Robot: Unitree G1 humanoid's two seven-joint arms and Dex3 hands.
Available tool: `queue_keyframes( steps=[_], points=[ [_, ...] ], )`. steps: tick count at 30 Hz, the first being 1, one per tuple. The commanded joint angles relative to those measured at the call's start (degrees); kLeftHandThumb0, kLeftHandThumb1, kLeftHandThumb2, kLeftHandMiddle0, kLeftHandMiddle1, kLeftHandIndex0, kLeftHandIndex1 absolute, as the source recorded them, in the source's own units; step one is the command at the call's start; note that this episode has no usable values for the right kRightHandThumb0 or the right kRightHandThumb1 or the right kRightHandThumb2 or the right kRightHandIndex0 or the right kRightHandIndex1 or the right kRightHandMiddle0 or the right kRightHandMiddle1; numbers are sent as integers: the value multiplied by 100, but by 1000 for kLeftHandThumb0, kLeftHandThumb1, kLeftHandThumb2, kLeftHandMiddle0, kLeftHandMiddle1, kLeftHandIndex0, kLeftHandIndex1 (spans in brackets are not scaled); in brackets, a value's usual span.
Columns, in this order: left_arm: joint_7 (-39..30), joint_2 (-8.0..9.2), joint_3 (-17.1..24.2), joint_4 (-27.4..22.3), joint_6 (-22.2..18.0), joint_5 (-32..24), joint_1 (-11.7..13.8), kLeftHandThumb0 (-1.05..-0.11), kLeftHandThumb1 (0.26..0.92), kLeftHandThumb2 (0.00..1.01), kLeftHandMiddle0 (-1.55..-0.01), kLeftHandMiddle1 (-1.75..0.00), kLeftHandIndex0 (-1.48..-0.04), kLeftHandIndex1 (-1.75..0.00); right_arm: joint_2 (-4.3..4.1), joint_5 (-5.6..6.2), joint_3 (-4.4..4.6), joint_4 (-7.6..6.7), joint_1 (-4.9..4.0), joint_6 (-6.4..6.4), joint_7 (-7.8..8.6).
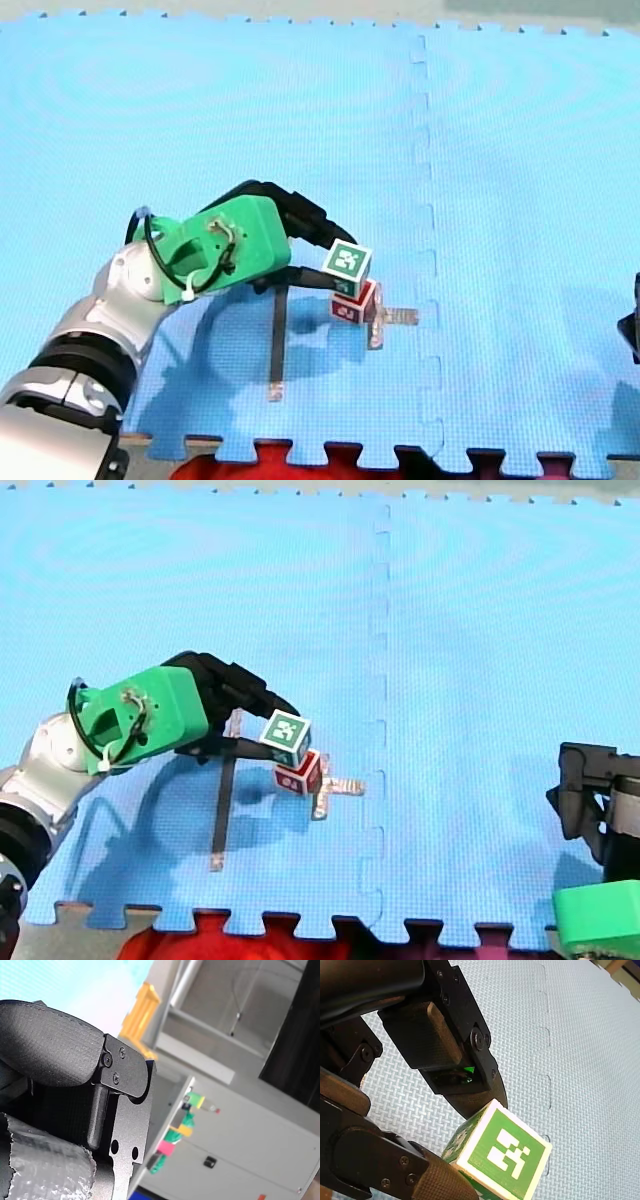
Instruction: Stack cube left
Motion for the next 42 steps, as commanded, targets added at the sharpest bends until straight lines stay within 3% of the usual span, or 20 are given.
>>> queue_keyframes(
  steps=[1, 14, 42],
  points=[
    [41, -20, 4, 22, 7, -6, -25, -488, 799, 1, -953, -1746, -1313, -2, -6, 5, -9, -20, 16, 3, -16],
    [167, -61, -17, 47, -39, 23, -5, -483, 796, 0, -949, -1746, -1317, -3, 20, -8, -2, 0, 15, -27, -49],
    [287, -116, -63, 99, -122, 51, 102, -480, 791, 0, -934, -1746, -1321, -2, 11, 11, -31, -163, 107, 7, -3]
  ],
)
